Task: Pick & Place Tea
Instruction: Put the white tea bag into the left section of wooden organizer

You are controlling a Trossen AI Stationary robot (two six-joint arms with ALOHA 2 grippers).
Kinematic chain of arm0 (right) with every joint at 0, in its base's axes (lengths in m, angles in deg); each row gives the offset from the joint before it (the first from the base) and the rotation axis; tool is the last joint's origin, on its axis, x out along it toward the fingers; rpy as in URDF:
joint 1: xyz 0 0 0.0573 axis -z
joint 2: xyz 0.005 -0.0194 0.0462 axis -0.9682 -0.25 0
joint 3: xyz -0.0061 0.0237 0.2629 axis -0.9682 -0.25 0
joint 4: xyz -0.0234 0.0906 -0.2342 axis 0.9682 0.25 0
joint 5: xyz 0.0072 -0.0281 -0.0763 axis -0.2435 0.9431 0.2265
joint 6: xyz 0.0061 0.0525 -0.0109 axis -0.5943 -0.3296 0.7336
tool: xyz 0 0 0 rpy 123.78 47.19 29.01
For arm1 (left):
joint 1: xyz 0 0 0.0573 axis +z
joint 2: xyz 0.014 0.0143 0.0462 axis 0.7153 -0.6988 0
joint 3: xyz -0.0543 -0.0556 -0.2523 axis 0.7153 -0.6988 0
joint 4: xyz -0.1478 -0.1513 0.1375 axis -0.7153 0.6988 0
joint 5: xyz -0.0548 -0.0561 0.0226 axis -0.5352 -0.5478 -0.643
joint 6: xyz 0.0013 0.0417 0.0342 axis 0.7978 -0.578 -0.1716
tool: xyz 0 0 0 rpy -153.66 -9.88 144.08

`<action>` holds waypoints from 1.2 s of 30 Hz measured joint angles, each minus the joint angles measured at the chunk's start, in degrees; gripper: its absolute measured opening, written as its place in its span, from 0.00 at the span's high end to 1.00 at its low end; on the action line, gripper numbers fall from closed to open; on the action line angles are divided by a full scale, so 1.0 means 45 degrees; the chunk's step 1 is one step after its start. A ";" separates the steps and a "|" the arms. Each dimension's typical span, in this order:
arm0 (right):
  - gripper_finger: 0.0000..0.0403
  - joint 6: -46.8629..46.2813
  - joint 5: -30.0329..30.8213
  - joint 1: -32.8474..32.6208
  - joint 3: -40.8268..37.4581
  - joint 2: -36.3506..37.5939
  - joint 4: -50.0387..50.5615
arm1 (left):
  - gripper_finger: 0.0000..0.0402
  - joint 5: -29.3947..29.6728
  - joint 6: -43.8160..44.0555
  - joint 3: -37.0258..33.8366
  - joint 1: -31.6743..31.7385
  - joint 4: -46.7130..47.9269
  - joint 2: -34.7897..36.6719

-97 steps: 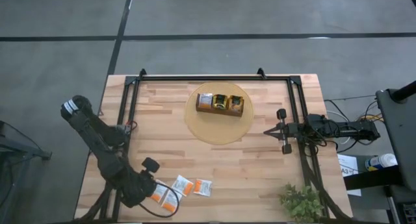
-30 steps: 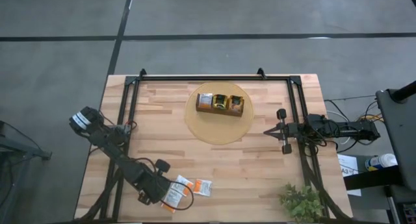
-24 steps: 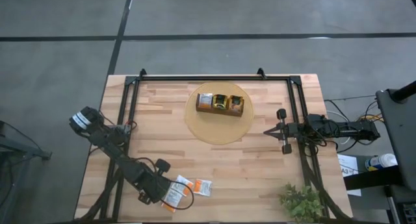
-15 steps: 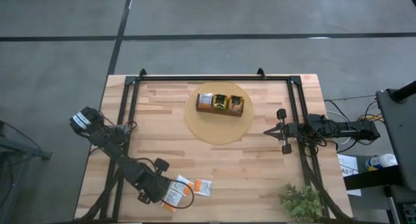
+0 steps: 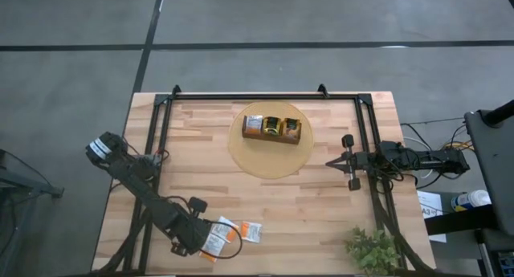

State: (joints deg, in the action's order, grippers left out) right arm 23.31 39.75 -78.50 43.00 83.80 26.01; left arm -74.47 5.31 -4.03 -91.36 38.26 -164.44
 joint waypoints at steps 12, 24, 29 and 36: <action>0.98 0.0000 0.0000 -0.0002 0.0002 -0.0004 -0.0005 | 0.58 -0.0431 0.1324 -0.0066 -0.0185 0.0356 0.0015; 0.98 0.0000 0.0000 -0.0002 -0.0002 0.0000 0.0000 | 0.45 0.0035 0.3807 -0.0469 -0.0199 0.0481 0.0020; 0.98 0.0000 0.0000 -0.0001 0.0003 0.0000 0.0000 | 0.45 0.0405 0.4127 -0.0469 -0.0194 0.0613 0.0020; 0.98 0.0000 0.0000 0.0000 -0.0002 0.0000 -0.0005 | 0.45 0.0529 0.4412 -0.0640 -0.0189 0.0576 0.0020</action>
State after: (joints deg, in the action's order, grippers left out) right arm 23.31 39.75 -78.50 42.99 83.80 25.99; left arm -72.09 25.17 -6.91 -92.21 40.85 -164.35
